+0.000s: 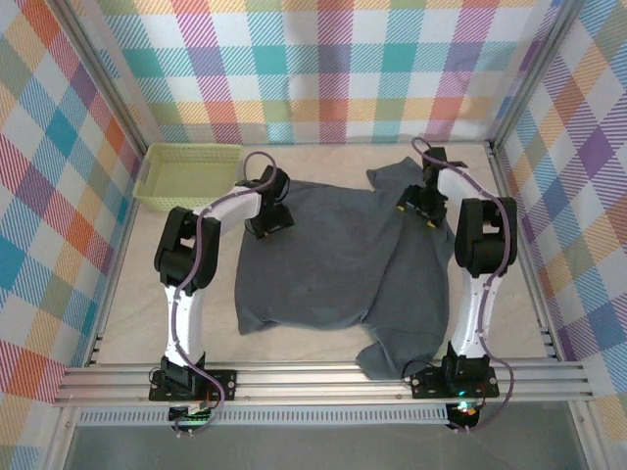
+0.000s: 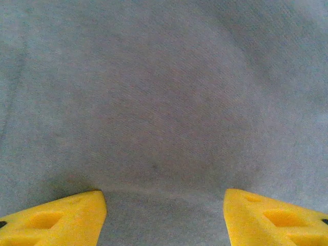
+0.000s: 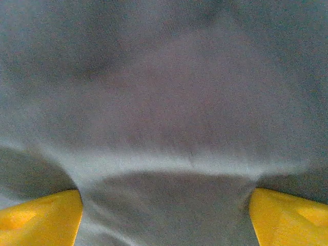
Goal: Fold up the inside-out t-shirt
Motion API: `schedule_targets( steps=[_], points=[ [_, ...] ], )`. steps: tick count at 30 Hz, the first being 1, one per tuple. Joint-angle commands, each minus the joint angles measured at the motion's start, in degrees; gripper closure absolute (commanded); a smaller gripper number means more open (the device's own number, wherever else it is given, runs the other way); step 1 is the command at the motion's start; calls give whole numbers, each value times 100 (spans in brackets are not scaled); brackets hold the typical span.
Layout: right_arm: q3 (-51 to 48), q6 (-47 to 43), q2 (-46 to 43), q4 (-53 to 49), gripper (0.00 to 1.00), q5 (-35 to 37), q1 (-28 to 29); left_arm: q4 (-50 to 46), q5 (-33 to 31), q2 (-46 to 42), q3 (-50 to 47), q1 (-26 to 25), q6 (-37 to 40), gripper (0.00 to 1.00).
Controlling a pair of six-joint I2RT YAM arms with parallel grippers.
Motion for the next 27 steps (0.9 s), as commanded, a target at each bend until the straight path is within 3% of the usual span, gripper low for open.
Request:
schedule_targets(
  steps=[1,9,12,14,16,21,27],
  points=[
    [887,37,657,-212,16,-319,-58,87,-87,525,488,186,-31,36],
    [4648,-434,2436,-1122,16,-798,-91,-694,79,1375,2800,369,344,35],
    [5441,-611,2445,-1574,16,-783,-88,-1186,-93,1186,3225,405,434,34],
    [4902,-761,1901,-1608,16,-661,-60,-1432,-236,814,3074,367,504,34],
    [3689,-911,952,-1373,15,-429,28,-1475,-475,188,2479,265,564,33],
    [-124,-916,-1847,-78,14,-386,199,-947,-746,-1944,-168,98,274,33],
    [-2958,-391,-4027,247,15,-385,335,-528,-654,-3886,-2835,54,-129,35]
  ],
)
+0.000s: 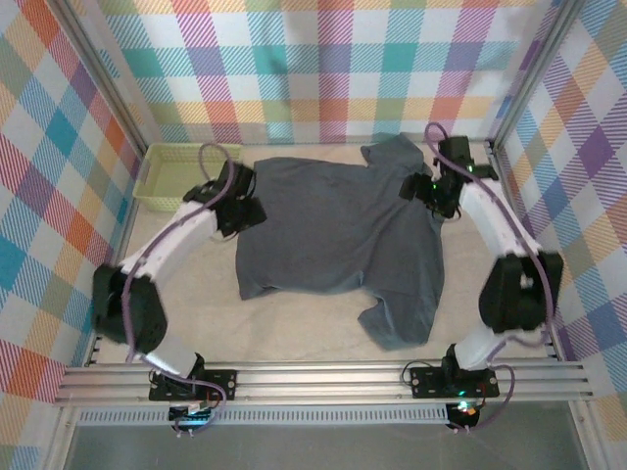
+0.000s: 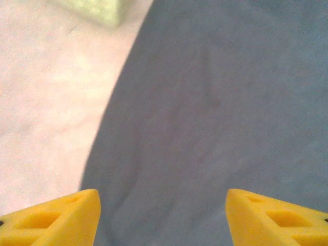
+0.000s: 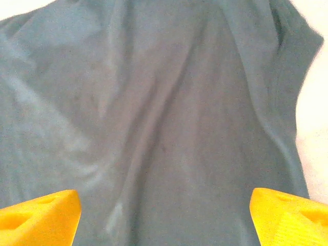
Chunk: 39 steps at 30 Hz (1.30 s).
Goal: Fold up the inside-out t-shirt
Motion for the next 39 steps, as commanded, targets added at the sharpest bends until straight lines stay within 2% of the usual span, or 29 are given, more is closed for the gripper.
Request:
schedule_targets(
  steps=[1,5,9,17,22,26,31,39],
  points=[
    [-1221,324,-679,234,15,58,120,147,24,-568,-1196,-44,-318,36],
    [-2327,555,-1532,31,15,182,268,512,550,-1373,-2472,-69,-552,40],
    [-3130,743,-2303,-81,16,236,347,777,824,-1808,-3205,-307,-722,45],
    [-3703,1094,-3012,-207,19,179,713,1443,884,-1624,-3801,-491,-952,54],
    [-3662,1442,-2972,-446,20,538,1581,1725,680,-1166,-3787,-492,-903,60],
    [-3684,1983,-2873,-943,21,1321,2079,1782,398,-749,-3684,-493,-826,69],
    [-3863,2320,-2791,-1005,22,1907,2086,1805,164,-453,-3606,-484,-769,81],
    [-3732,2264,-1603,-313,23,1948,1995,1790,43,-468,-3456,-484,-589,99]
  ],
)
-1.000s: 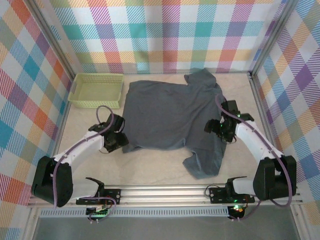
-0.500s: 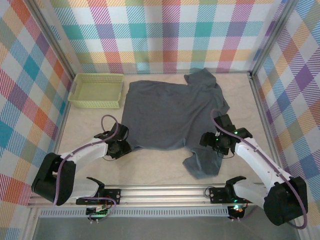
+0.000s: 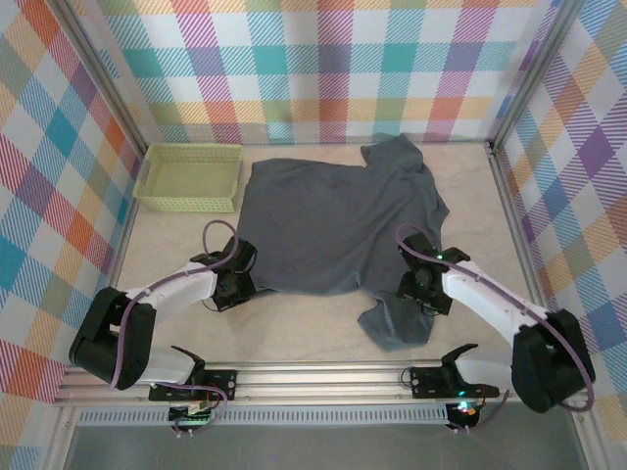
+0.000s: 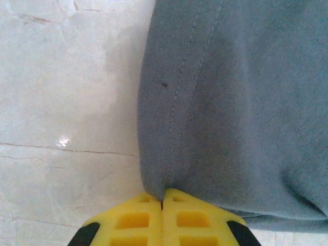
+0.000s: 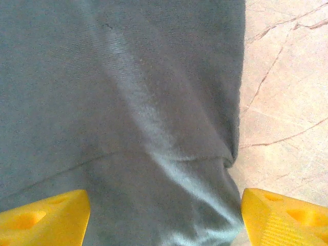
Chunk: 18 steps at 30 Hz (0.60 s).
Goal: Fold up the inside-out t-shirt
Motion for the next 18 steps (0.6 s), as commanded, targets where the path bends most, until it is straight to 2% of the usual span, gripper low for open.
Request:
schedule_targets(
  steps=[1,4,5,8,13,18],
  points=[
    [70,71,451,319,23,115,-52,821,-309,231,-77,-10,134,100],
    [112,0,841,537,26,44,-126,745,-325,4,-33,-10,183,100],
    [110,-37,948,638,31,7,-180,683,-380,-99,-23,-10,188,100],
    [91,-194,1183,920,51,-291,-375,487,-581,-359,48,12,216,100],
    [284,-302,1344,884,83,-165,-374,147,-801,-560,174,128,269,100],
    [833,-539,1274,459,90,437,-463,-100,-1076,-894,204,221,259,100]
  ],
)
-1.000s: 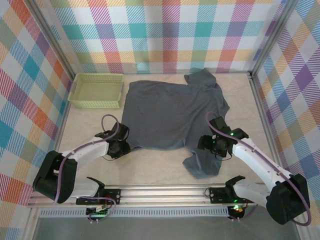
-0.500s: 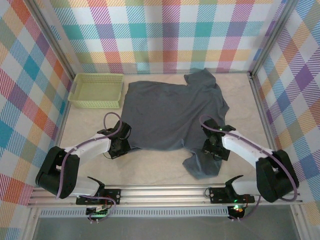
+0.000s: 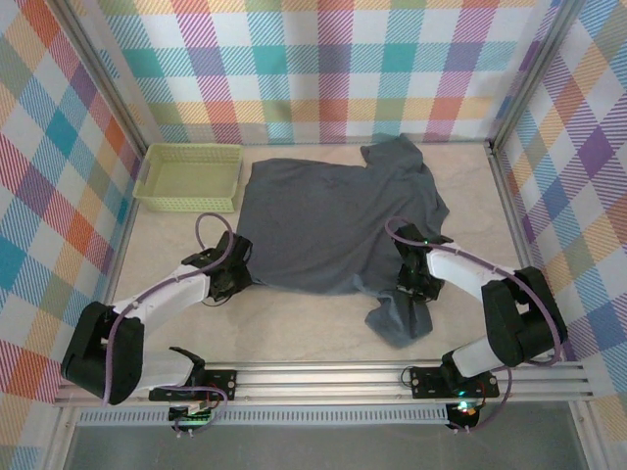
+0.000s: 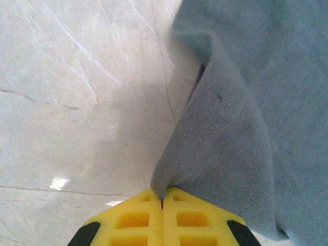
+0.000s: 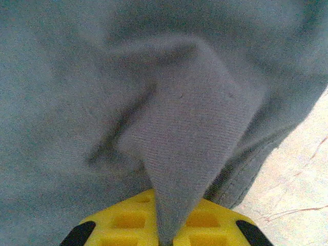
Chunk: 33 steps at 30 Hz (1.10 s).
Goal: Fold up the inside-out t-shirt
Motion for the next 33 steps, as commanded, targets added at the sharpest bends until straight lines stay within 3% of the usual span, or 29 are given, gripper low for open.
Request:
schedule_targets(
  steps=[1,5,8,14,16,18,21,23,27,33],
  points=[
    [493,-271,-39,-295,90,544,-195,-386,-452,-338,125,133,84,100],
    [851,-761,-134,-188,92,274,-849,-533,-679,-734,94,325,107,100],
    [1372,-1092,75,-187,92,60,-919,-474,-552,-771,148,441,265,100],
    [2741,-1390,1255,-347,87,-175,-920,-425,-297,228,822,450,462,100],
    [3293,-1539,1785,-461,79,-212,-921,-395,-318,559,1063,459,481,100],
    [3862,-1654,2342,-680,64,-130,-919,-422,-338,888,1308,489,496,100],
    [4300,-1688,2672,-1007,49,51,-919,-572,-511,1276,1633,567,506,100],
    [4083,-1707,2382,-963,42,53,-919,-592,-519,1450,1725,636,514,100],
    [3011,-1669,1181,-729,39,-253,-847,-488,-367,1608,1732,678,536,100],
    [1555,-1398,6,-674,37,-407,-149,-366,-219,1650,1673,679,532,100]
  ],
)
